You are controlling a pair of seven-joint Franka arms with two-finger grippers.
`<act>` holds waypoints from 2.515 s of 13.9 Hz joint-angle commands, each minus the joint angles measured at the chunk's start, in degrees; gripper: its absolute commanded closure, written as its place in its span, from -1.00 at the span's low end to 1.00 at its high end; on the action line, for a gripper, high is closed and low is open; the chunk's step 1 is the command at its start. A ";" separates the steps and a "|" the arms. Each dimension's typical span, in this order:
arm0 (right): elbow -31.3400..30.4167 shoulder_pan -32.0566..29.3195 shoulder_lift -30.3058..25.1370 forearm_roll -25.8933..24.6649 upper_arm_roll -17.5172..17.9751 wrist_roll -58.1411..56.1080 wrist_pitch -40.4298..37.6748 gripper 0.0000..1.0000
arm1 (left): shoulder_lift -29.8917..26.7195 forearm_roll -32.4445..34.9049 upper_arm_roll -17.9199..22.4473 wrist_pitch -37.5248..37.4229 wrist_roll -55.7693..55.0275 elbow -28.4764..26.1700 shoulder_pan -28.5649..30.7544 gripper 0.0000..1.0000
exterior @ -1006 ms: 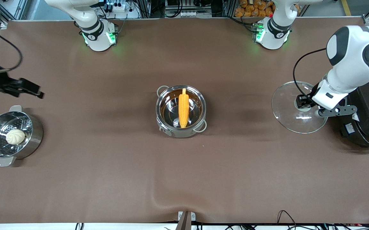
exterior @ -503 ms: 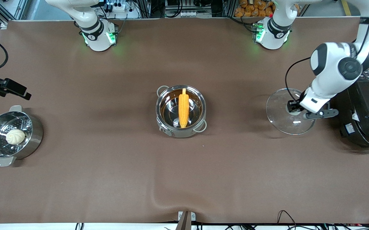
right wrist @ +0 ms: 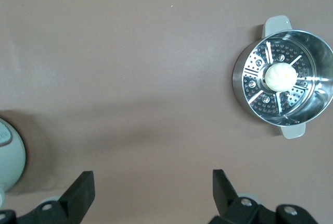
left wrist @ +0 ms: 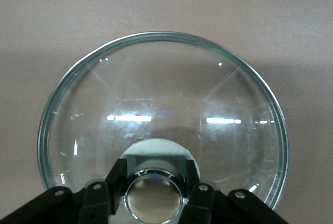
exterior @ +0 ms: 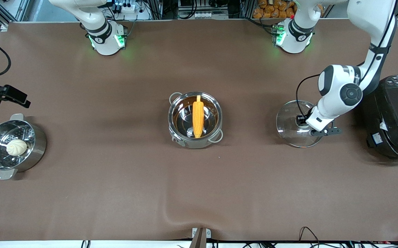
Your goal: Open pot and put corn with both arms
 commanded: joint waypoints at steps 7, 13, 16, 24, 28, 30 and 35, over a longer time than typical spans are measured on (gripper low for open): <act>1.33 -0.59 0.40 0.66 -0.10 -3.76 -2.68 -1.00 | -3.16 -0.60 -0.11 -12.73 0.08 12.69 -0.73 -1.00; 2.21 -0.41 0.31 1.62 -0.10 1.33 -2.77 -1.00 | -3.25 1.41 -0.11 -37.73 0.17 34.87 -1.95 -1.00; 2.21 -0.32 -0.04 1.62 -0.02 1.25 -3.91 -1.00 | -3.60 1.86 -0.11 -44.33 0.26 41.64 -2.05 -1.00; 2.39 0.12 -0.31 1.62 0.34 0.46 -4.27 -1.00 | -7.82 0.19 0.33 -52.17 0.43 46.41 -1.17 -1.00; 2.56 0.12 -0.40 1.62 0.42 0.46 -3.74 -1.00 | -9.84 0.19 0.06 -53.49 0.52 46.32 -1.17 -1.00; 3.61 0.12 -0.48 1.71 0.34 0.46 -3.92 -1.00 | -10.20 0.10 0.24 -54.19 0.78 46.41 -0.91 -1.00; 3.62 0.20 -0.40 1.71 0.34 0.55 -3.74 -1.00 | -11.96 -0.95 0.24 -56.39 3.33 46.58 0.85 -1.00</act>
